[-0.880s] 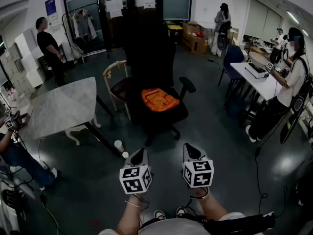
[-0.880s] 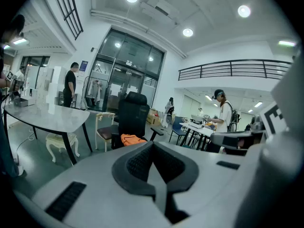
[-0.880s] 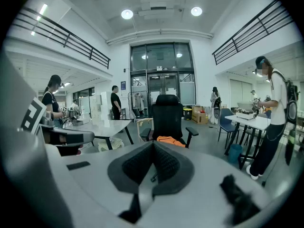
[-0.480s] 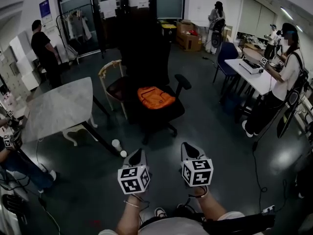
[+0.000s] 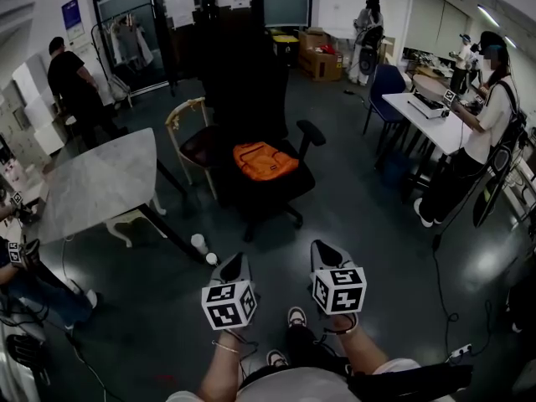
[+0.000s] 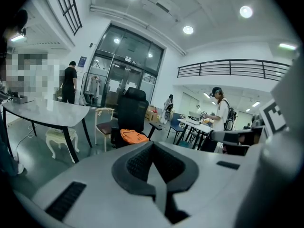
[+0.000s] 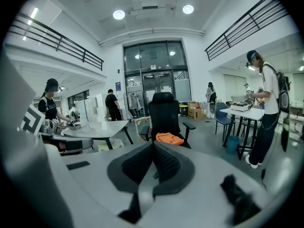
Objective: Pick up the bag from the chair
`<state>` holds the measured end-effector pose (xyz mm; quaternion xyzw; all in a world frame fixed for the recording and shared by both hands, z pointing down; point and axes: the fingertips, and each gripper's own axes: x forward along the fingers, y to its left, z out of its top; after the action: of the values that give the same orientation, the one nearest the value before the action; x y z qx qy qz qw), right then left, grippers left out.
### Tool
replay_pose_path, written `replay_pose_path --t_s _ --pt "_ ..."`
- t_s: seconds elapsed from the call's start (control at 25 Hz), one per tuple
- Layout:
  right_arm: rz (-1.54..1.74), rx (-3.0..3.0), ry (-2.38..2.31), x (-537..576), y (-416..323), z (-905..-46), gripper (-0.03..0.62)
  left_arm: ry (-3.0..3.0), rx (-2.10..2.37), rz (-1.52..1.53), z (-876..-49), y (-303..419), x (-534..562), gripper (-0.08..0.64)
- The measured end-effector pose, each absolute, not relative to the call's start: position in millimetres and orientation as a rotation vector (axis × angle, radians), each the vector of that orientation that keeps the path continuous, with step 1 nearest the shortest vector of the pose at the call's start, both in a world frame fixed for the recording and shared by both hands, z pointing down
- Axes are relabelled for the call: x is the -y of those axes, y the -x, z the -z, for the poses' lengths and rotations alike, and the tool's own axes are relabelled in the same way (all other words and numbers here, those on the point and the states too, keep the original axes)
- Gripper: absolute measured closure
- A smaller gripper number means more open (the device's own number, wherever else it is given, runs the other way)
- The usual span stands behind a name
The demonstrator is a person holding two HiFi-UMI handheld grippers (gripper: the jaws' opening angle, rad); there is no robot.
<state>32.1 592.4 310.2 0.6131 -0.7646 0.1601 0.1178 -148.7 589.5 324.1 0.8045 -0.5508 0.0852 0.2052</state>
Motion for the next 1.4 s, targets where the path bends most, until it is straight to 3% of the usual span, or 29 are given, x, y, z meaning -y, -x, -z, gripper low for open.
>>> replay_pose_path --t_s 1.4 --pt "-0.595 2.318 -1.665 -379 -84 -325 0.558 -2.173 1.617 -0.304 -333 97 -388 0.548"
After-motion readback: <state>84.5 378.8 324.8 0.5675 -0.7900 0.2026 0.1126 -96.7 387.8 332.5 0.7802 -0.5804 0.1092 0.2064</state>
